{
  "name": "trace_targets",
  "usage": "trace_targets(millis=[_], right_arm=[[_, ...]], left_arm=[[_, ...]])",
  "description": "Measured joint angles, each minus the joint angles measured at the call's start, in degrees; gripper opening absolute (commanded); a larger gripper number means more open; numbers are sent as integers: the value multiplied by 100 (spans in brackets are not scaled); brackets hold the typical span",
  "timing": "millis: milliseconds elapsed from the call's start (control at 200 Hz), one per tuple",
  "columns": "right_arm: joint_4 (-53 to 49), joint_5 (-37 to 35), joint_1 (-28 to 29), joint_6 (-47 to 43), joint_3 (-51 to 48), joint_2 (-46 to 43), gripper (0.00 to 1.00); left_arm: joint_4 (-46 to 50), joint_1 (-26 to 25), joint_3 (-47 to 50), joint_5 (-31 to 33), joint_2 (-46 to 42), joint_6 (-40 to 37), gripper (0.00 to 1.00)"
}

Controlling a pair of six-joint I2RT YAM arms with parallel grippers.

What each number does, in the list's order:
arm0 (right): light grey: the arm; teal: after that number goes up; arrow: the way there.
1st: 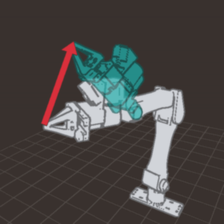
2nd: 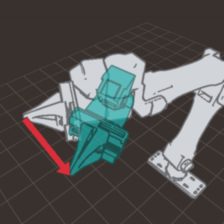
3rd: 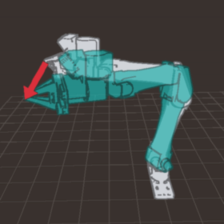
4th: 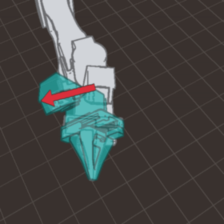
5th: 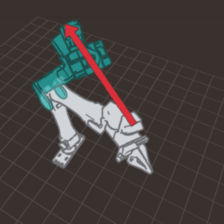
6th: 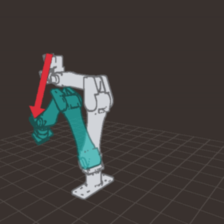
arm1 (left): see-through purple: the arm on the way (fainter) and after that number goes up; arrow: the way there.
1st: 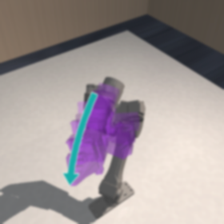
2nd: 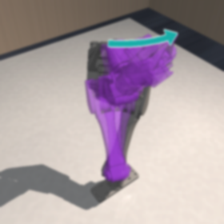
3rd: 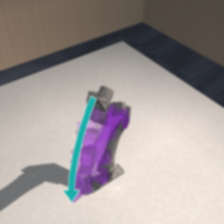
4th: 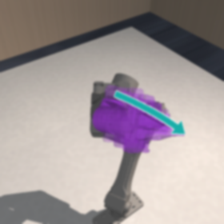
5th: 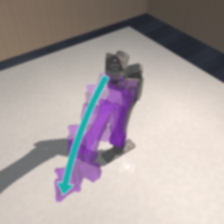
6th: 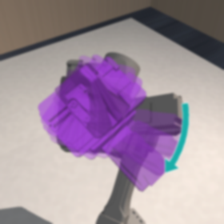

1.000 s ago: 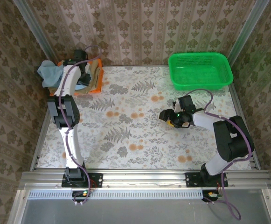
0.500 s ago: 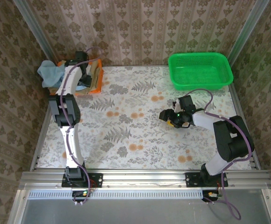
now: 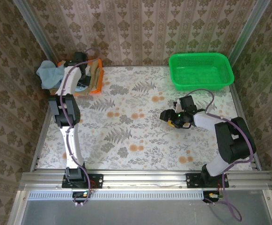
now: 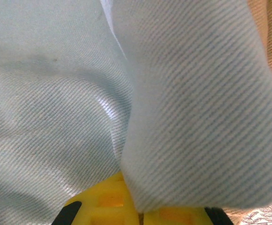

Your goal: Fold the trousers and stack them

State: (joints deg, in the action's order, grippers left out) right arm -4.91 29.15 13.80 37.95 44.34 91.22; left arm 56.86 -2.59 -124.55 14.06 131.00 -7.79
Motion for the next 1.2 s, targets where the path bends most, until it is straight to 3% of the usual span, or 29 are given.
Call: trace_targets(millis=[155,220,325,445,750,985,1105,1200], right_arm=[[0,0,0,2,-37,-44,68],[0,-2,0,2,-50,-59,68],[-2,0,0,0,-72,-85,68],[-2,-2,0,0,-85,-107,68],[-2,-4,-4,0,-96,-114,68],[-2,-4,-4,0,-96,-114,68],[-2,-4,-4,0,-96,-114,68],[-2,-4,-4,0,-96,-114,68]], left_arm=[[-33,-46,-138,-7,-107,0,0],[-35,-85,-151,13,-136,-15,30],[-17,-157,-155,11,-138,-50,50],[-26,-238,-155,4,-136,-50,58],[-142,-267,-4,142,-107,-35,45],[-426,-114,555,42,-46,-37,44],[-529,-103,629,-15,-46,-46,32],[-577,-94,636,-7,-46,-66,12]])
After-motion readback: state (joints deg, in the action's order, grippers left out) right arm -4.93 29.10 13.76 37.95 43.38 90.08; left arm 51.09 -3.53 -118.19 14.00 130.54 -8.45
